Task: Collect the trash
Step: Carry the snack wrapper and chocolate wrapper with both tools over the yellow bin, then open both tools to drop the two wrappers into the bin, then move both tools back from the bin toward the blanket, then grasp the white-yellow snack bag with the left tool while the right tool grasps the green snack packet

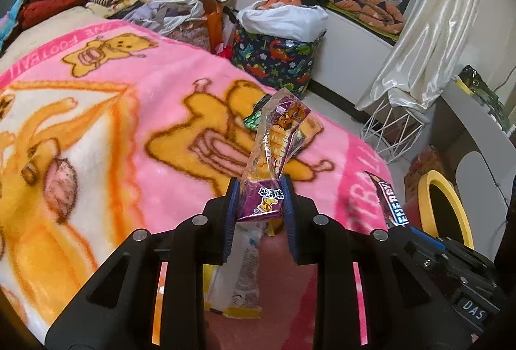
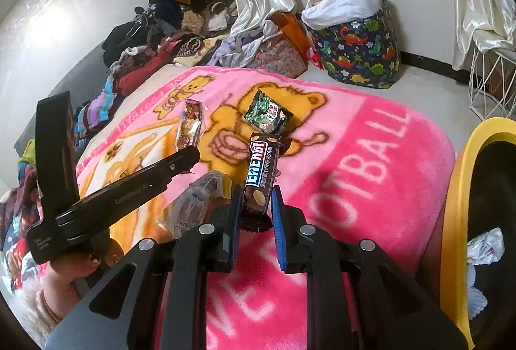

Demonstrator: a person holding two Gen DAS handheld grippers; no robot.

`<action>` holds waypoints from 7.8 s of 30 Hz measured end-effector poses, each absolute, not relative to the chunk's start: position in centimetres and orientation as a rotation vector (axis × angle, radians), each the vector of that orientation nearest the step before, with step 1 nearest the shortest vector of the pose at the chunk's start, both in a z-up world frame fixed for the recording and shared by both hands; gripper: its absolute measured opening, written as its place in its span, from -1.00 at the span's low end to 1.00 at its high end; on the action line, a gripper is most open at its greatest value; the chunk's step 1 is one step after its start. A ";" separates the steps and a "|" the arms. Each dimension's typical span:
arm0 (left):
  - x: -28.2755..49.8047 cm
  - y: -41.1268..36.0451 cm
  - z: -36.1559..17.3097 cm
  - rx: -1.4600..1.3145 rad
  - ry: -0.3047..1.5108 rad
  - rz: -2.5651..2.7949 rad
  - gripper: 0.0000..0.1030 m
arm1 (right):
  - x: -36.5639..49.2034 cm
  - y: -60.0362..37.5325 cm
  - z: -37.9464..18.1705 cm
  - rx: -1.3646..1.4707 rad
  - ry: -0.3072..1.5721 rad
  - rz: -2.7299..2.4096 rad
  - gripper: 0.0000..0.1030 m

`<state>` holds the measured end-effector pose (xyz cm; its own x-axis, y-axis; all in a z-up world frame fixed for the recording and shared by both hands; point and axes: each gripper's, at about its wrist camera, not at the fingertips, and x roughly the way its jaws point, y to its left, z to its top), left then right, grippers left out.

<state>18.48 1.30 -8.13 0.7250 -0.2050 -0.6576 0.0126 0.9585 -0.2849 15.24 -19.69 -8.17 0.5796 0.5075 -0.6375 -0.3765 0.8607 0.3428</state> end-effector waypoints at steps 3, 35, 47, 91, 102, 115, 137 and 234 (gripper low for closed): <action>18.2 1.1 -7.5 -0.271 0.741 -0.128 -0.62 | 14.9 -20.1 -7.9 0.170 0.791 0.519 -0.66; 15.5 -2.3 -2.8 -0.227 0.646 -0.217 -0.62 | 12.4 -24.0 -4.6 0.119 0.693 0.459 -0.66; 14.8 -4.6 -2.0 -0.202 0.633 -0.264 -0.62 | 11.3 -26.3 -3.9 0.133 0.671 0.418 -0.66; 13.0 -16.6 -2.5 -0.036 0.663 -0.479 -0.62 | 7.7 -40.9 -2.8 0.309 0.587 0.161 -0.67; 12.2 -19.6 -3.6 0.018 0.686 -0.531 -0.62 | 7.6 -43.5 -3.3 0.345 0.591 0.098 -0.66; 12.6 -23.2 -5.7 0.085 0.760 -0.595 -0.62 | 8.2 -45.9 -4.9 0.404 0.638 0.056 -0.66; 15.8 -27.4 -8.4 0.137 0.869 -0.612 -0.60 | 8.5 -48.9 -6.7 0.502 0.673 0.056 -0.62; 15.3 1.2 -13.8 -0.208 0.858 -0.139 -0.03 | 31.7 -15.0 -14.8 0.236 0.928 0.522 -0.74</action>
<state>15.32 1.24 -13.83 0.6467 -0.2048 -0.7347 0.0381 0.9707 -0.2371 31.66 -14.99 -14.79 0.4870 0.5233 -0.6993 -0.3251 0.8517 0.4110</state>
